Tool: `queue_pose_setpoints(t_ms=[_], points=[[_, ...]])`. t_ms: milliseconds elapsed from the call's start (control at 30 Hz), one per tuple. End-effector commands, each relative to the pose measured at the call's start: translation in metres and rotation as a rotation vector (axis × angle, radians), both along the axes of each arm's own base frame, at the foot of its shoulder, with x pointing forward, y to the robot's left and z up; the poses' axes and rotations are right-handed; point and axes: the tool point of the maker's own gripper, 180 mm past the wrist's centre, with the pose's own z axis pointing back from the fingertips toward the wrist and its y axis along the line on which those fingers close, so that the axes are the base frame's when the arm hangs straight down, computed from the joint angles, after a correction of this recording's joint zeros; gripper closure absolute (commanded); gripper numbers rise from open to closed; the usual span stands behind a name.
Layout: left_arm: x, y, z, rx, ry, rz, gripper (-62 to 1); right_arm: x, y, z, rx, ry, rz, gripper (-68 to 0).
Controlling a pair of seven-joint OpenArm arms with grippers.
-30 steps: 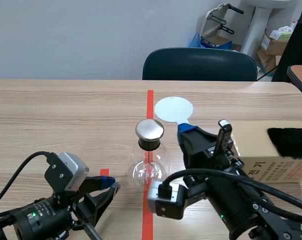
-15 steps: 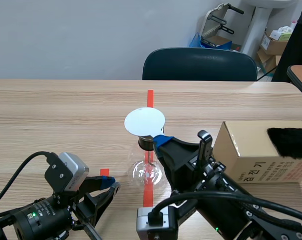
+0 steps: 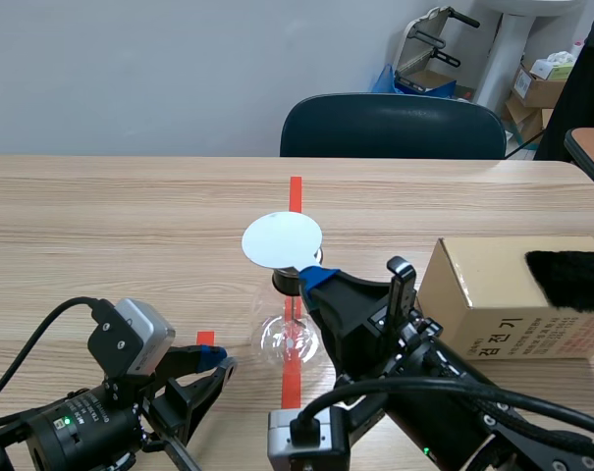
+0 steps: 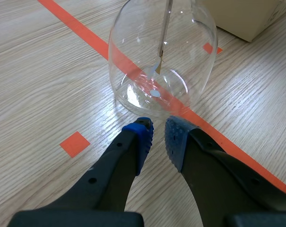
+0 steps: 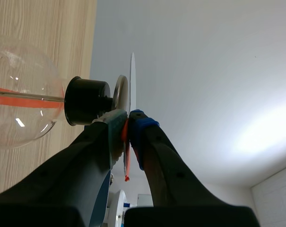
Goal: Do the electroscope experiment
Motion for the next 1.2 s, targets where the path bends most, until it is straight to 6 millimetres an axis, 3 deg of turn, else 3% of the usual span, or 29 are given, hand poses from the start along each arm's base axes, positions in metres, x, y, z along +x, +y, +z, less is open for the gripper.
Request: queue_pose_setpoints(t_ms=[0,400,767,1167], points=[[0.001,-0.008,0.012,-0.042,-0.027,-0.009,-11.6,0.004,-0.003,0.004,-0.009,-0.029,0.003,-1.0],[0.001,-0.008,0.012,-0.041,-0.026,-0.009,-11.6,0.016,-0.016,0.006,-0.003,-0.037,-0.098,-1.0],[0.001,-0.008,0.011,-0.041,-0.026,-0.009,-11.6,0.041,-0.061,0.012,0.012,-0.058,-0.384,-1.0],[0.001,-0.008,0.011,-0.039,-0.023,-0.009,-11.6,0.053,-0.109,0.017,0.026,-0.079,-0.661,-1.0]])
